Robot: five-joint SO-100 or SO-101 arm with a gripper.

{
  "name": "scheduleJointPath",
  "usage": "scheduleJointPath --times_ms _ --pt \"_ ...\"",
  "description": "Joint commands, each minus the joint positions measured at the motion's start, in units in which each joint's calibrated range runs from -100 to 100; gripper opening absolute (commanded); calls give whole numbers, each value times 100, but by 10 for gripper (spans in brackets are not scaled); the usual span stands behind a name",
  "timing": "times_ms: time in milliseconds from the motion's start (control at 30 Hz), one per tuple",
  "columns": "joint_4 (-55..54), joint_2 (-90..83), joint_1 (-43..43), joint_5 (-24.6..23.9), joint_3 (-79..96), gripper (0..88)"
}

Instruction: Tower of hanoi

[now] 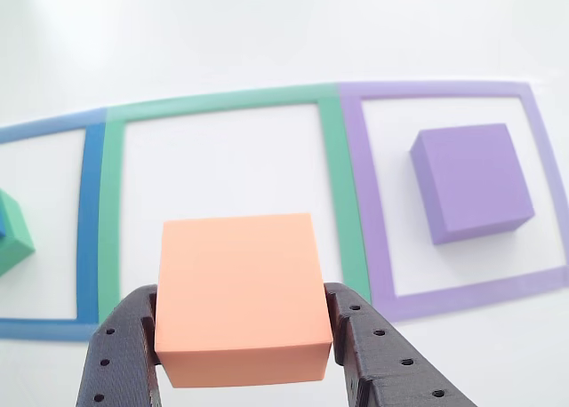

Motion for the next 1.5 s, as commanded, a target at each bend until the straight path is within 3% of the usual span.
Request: scheduleJointPath --times_ms 0,333,667,967,1467 --pt "-1630 301 -32 39 652 119" --pt "-4867 1968 -146 39 1679 121" --pt "-7360 4203 -192 39 1606 122" --pt "-8348 5397 -230 39 1306 123" --pt "-8874 6271 -261 39 870 123"
